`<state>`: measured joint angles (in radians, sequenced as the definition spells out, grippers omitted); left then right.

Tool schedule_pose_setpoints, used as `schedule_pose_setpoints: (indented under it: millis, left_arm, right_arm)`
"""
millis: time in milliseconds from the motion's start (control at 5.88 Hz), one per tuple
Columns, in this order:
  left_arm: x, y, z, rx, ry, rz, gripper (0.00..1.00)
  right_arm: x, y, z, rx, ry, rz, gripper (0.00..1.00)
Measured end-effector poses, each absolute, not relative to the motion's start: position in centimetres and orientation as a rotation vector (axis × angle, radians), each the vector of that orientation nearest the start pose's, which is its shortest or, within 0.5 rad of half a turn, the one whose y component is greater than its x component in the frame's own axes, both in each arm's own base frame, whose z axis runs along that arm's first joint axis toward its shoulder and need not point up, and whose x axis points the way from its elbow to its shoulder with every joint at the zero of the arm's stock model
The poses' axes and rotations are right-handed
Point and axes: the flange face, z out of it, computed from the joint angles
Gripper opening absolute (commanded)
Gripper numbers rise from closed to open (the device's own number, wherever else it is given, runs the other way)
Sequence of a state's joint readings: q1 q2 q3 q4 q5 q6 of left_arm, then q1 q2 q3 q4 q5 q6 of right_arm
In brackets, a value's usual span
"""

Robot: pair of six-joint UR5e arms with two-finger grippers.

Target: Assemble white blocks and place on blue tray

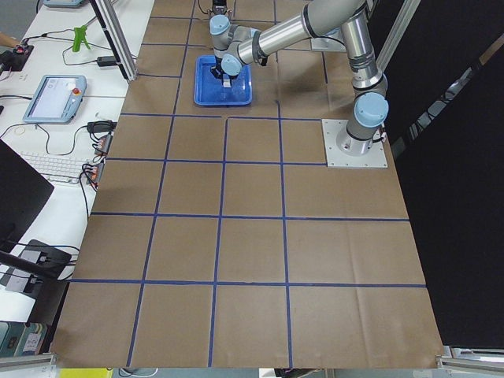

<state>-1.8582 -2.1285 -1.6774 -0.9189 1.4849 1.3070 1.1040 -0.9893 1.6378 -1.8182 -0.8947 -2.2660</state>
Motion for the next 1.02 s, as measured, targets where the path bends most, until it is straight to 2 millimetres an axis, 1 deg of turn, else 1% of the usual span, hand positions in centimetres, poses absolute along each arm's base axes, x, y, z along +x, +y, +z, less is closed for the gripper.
schedule_pose_setpoints:
  millis: [170,340,511,681,851,1021]
  left_arm:
    - [-31.6,-56.6,17.9,-2.189,-2.14,0.051,0.77]
    - [-31.6,-56.6,17.5,-2.186,-2.141,0.046,0.99]
    - [-31.6,-56.6,17.3,-2.175,-2.15,0.041,1.0]
    - [-31.6,-56.6,17.8,-2.166,-2.165,0.047,1.0]
    - [-31.5,-56.6,19.2,-2.161,-2.17,0.044,1.0]
    - [-31.1,-56.3,22.0,-2.159,-2.178,0.025,1.0]
  right_arm:
    - [-9.7,-63.2,20.1,-1.866,1.74,-0.776,0.32]
    - [-9.4,-62.8,22.7,-1.863,1.761,-0.788,0.32]
    - [-9.1,-62.4,24.0,-1.857,1.767,-0.79,0.32]
    - [-8.9,-62.1,24.2,-1.85,1.766,-0.787,0.32]
    - [-8.6,-61.9,24.1,-1.845,1.763,-0.784,0.32]
    - [-8.0,-61.7,23.8,-1.842,1.753,-0.781,0.32]
